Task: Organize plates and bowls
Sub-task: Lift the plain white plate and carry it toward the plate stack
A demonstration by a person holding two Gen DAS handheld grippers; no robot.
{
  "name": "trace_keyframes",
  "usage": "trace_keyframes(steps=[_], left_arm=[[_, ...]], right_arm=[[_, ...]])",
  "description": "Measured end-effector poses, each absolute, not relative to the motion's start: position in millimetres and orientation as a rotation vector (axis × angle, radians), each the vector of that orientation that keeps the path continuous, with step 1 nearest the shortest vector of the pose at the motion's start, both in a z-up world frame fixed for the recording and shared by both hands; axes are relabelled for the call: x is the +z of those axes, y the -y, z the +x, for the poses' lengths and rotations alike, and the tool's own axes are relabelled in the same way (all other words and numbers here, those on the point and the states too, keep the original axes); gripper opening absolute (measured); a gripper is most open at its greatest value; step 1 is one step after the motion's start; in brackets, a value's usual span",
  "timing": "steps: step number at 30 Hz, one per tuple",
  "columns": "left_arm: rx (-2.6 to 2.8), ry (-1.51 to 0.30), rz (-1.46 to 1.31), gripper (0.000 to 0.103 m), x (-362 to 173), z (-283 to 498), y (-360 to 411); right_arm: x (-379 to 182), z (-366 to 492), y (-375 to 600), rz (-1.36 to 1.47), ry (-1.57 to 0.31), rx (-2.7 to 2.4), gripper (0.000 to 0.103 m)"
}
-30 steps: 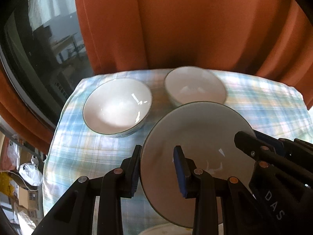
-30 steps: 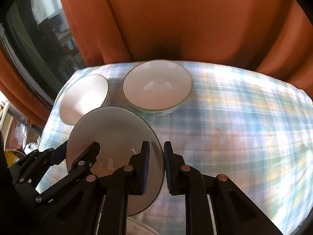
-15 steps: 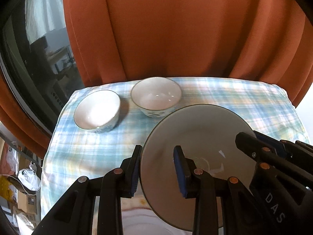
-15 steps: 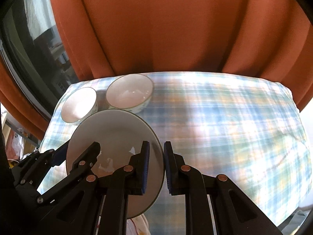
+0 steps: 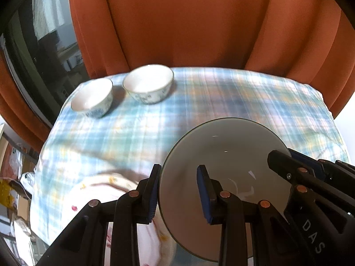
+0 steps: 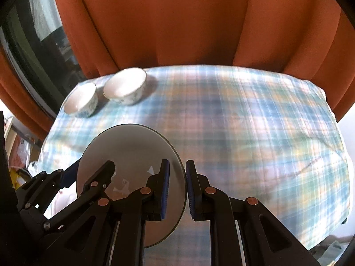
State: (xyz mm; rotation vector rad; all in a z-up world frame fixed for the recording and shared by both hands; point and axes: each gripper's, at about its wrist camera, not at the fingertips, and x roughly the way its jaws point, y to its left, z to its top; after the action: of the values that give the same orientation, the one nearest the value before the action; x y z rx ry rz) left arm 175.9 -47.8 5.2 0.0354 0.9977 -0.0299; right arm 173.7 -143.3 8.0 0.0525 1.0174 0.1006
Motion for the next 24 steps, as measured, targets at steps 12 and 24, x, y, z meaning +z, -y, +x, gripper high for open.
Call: trace_keyframes(steps=[12,24], left_arm=[[0.061,-1.056,-0.004,0.031,-32,137,75],[0.136,-1.128,-0.032,0.03,-61,125,75]], right_arm=[[-33,144,177,0.029,-1.096,0.194,0.018],[-63,136,177,-0.021,-1.151,0.267,0.018]])
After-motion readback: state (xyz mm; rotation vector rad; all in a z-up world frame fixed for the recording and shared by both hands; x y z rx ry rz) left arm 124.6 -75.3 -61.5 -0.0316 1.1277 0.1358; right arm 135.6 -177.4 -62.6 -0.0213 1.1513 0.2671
